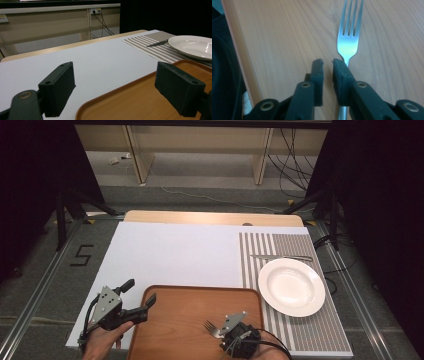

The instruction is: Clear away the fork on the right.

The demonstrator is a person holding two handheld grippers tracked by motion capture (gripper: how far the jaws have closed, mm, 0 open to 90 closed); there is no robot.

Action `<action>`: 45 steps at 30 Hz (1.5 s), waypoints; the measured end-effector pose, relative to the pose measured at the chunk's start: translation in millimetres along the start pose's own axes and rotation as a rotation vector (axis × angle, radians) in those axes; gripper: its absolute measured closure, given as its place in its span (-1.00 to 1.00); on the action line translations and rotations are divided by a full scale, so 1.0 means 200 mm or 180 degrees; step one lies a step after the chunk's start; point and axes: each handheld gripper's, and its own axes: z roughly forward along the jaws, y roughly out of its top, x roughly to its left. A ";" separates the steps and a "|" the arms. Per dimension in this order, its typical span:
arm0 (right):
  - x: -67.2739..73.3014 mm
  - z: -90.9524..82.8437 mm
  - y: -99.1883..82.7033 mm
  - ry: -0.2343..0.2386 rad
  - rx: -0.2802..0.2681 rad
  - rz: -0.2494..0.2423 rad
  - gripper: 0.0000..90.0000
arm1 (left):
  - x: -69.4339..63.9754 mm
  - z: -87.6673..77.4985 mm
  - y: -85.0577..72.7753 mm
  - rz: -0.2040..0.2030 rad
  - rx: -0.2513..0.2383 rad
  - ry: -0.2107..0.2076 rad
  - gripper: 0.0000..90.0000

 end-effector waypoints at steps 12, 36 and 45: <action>0.00 0.02 -0.01 -0.0121 0.0120 0.0006 1.00 | 0.00 0.00 0.00 -0.0004 0.0001 0.0004 -0.64; -0.04 0.01 -0.02 -0.0315 0.0198 0.0049 1.00 | 0.00 0.00 0.00 -0.0009 -0.0024 -0.0014 -0.64; -0.08 0.00 -0.05 -0.0401 0.0230 0.0140 1.00 | 0.00 0.00 0.00 -0.0008 -0.0025 -0.0016 -0.64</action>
